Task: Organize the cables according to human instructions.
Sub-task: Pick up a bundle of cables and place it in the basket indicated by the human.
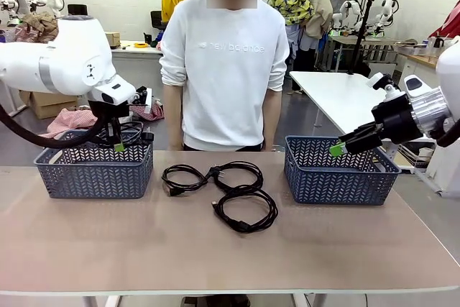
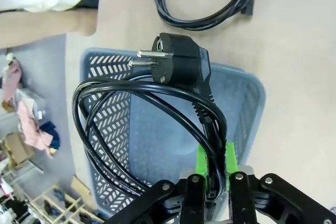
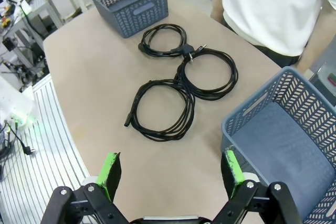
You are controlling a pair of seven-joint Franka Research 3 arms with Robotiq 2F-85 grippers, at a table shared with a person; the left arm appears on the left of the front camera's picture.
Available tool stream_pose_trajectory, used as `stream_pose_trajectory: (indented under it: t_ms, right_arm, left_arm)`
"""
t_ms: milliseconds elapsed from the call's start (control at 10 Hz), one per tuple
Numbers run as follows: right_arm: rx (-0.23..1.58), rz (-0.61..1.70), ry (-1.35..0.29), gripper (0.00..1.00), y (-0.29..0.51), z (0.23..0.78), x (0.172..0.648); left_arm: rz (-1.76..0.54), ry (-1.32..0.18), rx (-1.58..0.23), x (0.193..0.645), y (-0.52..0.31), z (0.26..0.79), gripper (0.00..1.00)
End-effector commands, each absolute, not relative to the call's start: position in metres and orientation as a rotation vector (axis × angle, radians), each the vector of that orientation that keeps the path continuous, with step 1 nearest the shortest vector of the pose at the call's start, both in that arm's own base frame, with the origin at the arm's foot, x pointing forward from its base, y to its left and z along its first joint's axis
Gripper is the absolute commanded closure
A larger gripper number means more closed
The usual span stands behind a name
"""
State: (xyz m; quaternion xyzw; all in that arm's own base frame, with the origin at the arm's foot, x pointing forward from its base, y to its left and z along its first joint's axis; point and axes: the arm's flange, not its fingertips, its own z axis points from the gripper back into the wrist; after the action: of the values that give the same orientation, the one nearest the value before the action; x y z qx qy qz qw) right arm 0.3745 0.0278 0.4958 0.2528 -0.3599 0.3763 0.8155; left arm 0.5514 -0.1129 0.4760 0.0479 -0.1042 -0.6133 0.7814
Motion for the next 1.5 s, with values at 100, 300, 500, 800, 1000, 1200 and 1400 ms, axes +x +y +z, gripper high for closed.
stream_pose_trajectory:
  t_ms: [100,300,500,800,1000,1200,1400]
  right_arm:
    - [0.554,0.82,-0.796,0.0,0.028,0.496,0.378]
    - [0.554,0.82,-0.796,0.0,0.028,0.496,0.378]
    - [0.554,0.82,-0.796,0.0,0.028,0.496,0.378]
    - [0.554,0.82,-0.796,0.0,0.028,0.496,0.378]
    - [0.554,0.82,-0.796,0.0,0.028,0.496,0.378]
    - [0.554,0.82,-0.796,0.0,0.028,0.496,0.378]
    - [0.554,0.82,-0.796,0.0,0.028,0.496,0.378]
  left_arm:
    - [-1.261,-0.226,0.136,0.565,-0.103,0.476,1.0]
    - [-1.236,-0.213,0.148,0.571,-0.098,0.47,1.0]
    - [-1.21,-0.227,0.151,0.574,-0.093,0.469,1.0]
    - [-1.179,-0.218,0.159,0.578,-0.092,0.464,0.66]
    - [-1.158,-0.218,0.159,0.578,-0.091,0.465,0.46]
    - [-1.15,-0.215,0.152,0.579,-0.09,0.465,0.27]
    - [-1.143,-0.214,0.137,0.578,-0.09,0.465,0.08]
